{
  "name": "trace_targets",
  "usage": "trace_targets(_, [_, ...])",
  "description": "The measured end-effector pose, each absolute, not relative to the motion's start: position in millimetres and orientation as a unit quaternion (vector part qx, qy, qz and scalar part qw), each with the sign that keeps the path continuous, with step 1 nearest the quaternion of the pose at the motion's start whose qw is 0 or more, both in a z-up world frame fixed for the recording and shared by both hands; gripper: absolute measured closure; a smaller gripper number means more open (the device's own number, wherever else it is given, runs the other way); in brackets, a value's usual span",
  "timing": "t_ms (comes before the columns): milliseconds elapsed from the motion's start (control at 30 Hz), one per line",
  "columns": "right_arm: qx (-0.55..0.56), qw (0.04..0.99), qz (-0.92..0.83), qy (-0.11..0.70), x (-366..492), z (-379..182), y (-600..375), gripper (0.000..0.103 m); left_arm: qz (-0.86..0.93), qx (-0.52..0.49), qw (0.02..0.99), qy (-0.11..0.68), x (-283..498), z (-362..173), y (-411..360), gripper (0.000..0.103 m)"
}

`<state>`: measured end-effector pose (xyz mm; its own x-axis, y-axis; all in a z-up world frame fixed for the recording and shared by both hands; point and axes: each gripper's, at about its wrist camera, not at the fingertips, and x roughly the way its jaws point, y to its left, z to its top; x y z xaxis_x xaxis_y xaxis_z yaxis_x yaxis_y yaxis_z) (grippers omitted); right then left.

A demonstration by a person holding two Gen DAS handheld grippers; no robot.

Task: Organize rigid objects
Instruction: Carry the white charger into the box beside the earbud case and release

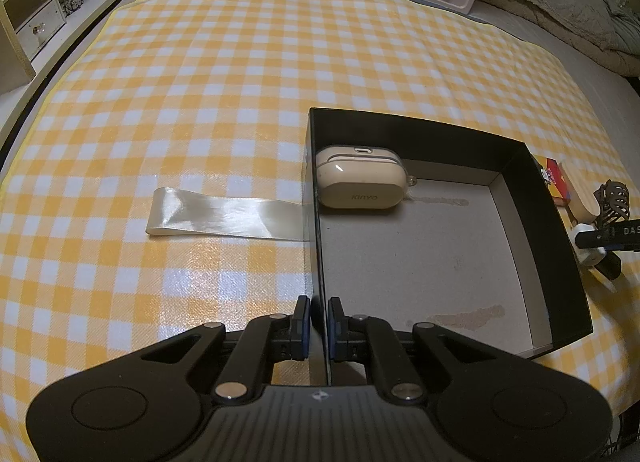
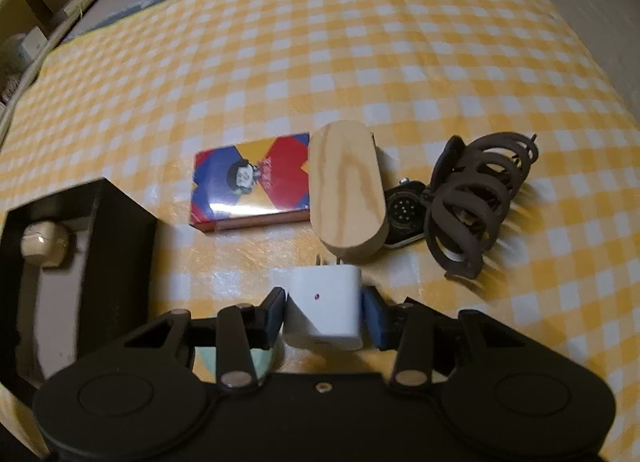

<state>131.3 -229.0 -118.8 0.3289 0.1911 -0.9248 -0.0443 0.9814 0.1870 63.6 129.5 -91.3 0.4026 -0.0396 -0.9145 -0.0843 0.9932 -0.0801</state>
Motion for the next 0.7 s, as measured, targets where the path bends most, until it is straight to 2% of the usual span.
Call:
trace_targets(333, [0.116, 0.844, 0.123, 0.509, 120.6, -52.7, -225.9, 0.060, 0.014, -0.057, 0.835, 0.546, 63.7, -91.3, 129.7, 0.094])
trace_targets(700, [0.118, 0.832, 0.208, 0.500, 116.2, -29.0, -151.4, 0.060, 0.017, -0.058, 0.836, 0.546, 63.9, -91.5, 129.2, 0.094])
